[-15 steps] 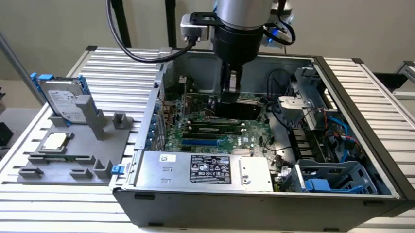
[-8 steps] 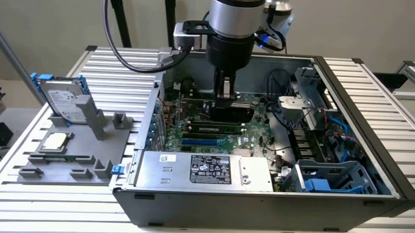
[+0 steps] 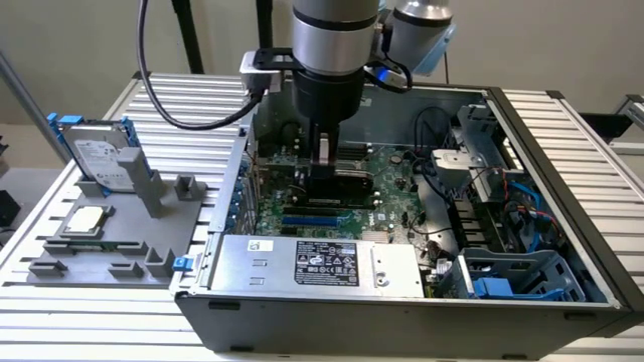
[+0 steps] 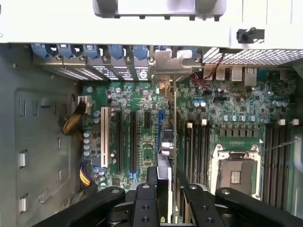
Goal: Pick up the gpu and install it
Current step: 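Insert the gpu into the slot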
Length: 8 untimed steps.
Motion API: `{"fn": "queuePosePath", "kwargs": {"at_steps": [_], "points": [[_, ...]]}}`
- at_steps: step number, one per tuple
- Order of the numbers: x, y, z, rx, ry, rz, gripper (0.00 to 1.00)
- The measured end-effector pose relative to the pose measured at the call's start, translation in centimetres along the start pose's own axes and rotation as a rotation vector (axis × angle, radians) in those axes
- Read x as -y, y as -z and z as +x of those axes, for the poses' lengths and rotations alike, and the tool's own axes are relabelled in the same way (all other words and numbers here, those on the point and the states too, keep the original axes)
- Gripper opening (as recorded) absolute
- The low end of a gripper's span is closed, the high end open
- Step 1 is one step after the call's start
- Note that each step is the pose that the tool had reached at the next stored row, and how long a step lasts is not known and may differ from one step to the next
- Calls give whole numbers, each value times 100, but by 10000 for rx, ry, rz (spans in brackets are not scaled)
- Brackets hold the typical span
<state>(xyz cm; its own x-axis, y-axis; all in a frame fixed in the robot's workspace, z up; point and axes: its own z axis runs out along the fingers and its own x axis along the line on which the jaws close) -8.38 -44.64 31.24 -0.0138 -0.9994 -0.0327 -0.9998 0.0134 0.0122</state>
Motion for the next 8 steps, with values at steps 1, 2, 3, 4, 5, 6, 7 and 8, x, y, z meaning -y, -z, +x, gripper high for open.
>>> {"fn": "queuePosePath", "kwargs": {"at_steps": [1, 2, 3, 4, 5, 6, 7, 8], "points": [[-2, -17, 20, 0, 0, 6, 0], [-3, -35, 34, 1, 0, 11, 0], [-8, -55, 41, 4, -1, 20, 0], [-10, -72, 43, 4, -1, 26, 0], [-10, -90, 43, 7, -1, 29, 0], [-11, -108, 44, 12, -3, 32, 0], [-14, -125, 45, 16, -13, 34, 0], [-19, -144, 45, 20, -26, 35, 0]]}}
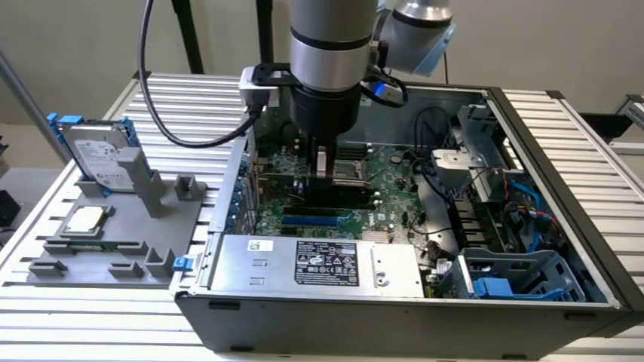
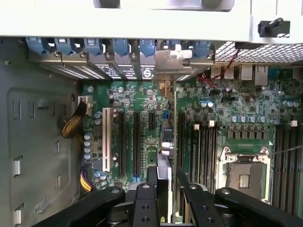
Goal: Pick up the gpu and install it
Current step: 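Insert the gpu into the slot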
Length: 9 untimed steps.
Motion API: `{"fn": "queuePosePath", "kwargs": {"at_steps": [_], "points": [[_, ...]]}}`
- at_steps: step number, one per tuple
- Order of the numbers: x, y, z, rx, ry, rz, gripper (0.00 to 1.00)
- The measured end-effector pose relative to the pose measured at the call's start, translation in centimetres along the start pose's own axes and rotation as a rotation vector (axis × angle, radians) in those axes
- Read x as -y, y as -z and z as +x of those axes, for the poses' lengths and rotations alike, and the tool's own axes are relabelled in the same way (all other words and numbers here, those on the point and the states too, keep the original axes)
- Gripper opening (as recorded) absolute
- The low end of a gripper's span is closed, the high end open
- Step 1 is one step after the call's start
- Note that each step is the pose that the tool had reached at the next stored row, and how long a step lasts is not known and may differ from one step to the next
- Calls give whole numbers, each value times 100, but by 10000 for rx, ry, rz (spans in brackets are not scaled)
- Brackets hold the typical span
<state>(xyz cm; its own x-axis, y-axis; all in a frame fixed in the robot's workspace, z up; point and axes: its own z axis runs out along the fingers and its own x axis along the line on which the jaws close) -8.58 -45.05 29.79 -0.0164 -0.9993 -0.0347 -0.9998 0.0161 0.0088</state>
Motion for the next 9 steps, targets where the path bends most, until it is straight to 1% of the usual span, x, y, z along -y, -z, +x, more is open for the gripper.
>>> {"fn": "queuePosePath", "kwargs": {"at_steps": [5, 9], "points": [[-37, -84, 4, 8, -64, 31, 0], [-41, -133, 5, 12, -91, 35, 0]]}}
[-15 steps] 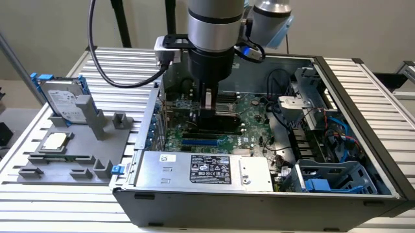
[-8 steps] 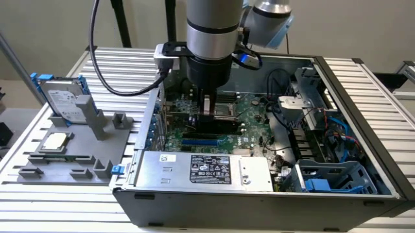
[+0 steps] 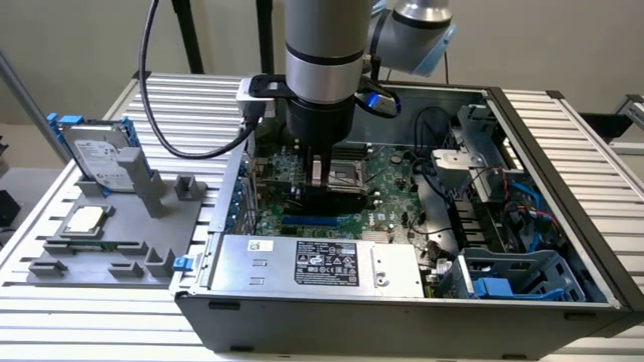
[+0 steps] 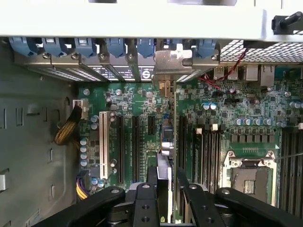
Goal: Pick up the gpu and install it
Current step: 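Insert the gpu into the slot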
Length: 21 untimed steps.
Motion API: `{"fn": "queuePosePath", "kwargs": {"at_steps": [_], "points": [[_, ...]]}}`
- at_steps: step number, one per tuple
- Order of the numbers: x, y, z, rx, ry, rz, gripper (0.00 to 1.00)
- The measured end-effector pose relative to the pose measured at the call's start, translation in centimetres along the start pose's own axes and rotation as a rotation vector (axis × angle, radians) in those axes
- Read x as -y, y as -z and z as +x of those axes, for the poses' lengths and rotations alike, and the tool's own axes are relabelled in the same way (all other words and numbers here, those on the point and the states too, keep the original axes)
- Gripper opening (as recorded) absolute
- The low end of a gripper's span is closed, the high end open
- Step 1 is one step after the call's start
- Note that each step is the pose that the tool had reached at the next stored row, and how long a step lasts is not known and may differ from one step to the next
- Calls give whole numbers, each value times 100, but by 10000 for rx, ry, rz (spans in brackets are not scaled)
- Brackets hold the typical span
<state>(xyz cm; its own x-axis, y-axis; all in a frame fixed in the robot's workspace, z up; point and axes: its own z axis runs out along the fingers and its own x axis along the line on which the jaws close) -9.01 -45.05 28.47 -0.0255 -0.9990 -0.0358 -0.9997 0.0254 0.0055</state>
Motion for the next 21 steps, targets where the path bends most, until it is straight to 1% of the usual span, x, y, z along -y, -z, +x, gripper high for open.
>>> {"fn": "queuePosePath", "kwargs": {"at_steps": [8, 16, 21], "points": [[-2, -54, 2, 0, -3, 0, 0], [-25, -87, 4, 1, -2, 0, 0], [-45, -126, 6, 0, -1, 6, 0]]}}
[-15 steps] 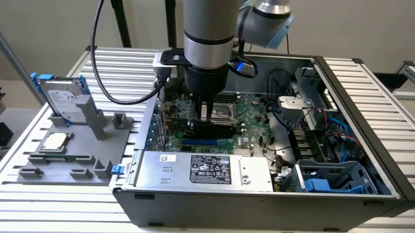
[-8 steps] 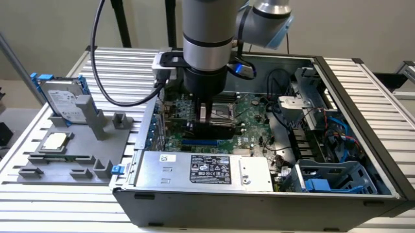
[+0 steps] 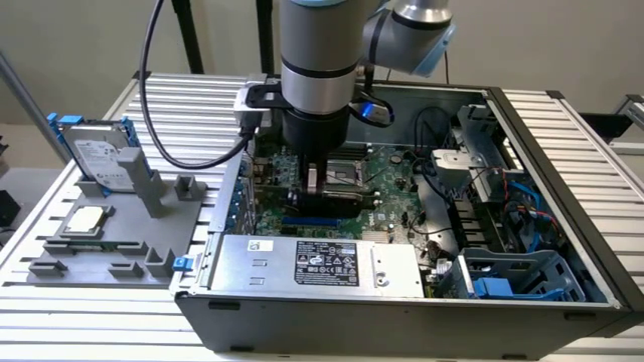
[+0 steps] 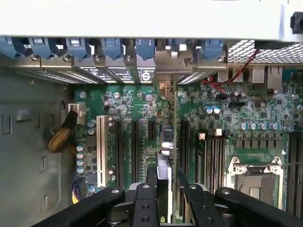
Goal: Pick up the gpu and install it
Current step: 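Insert the gpu into the slot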
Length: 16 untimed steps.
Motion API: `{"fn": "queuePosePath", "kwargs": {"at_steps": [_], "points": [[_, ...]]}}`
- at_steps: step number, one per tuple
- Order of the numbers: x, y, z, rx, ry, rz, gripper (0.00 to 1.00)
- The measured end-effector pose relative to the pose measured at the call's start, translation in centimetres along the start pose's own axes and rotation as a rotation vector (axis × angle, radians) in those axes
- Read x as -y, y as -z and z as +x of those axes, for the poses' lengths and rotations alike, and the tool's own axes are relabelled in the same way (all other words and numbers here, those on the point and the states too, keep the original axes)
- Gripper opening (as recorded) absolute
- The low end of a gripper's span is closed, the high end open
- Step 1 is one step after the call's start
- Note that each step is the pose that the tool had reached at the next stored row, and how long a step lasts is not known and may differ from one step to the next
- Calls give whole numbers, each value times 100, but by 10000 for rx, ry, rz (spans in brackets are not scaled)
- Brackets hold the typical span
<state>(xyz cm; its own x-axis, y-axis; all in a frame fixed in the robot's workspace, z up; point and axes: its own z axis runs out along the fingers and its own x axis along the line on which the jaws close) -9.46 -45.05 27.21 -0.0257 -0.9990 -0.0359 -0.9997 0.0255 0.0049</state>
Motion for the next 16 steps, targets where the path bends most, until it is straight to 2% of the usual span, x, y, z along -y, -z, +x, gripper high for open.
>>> {"fn": "queuePosePath", "kwargs": {"at_steps": [16], "points": [[-24, -57, -6, -1, 1, 2, 0]]}}
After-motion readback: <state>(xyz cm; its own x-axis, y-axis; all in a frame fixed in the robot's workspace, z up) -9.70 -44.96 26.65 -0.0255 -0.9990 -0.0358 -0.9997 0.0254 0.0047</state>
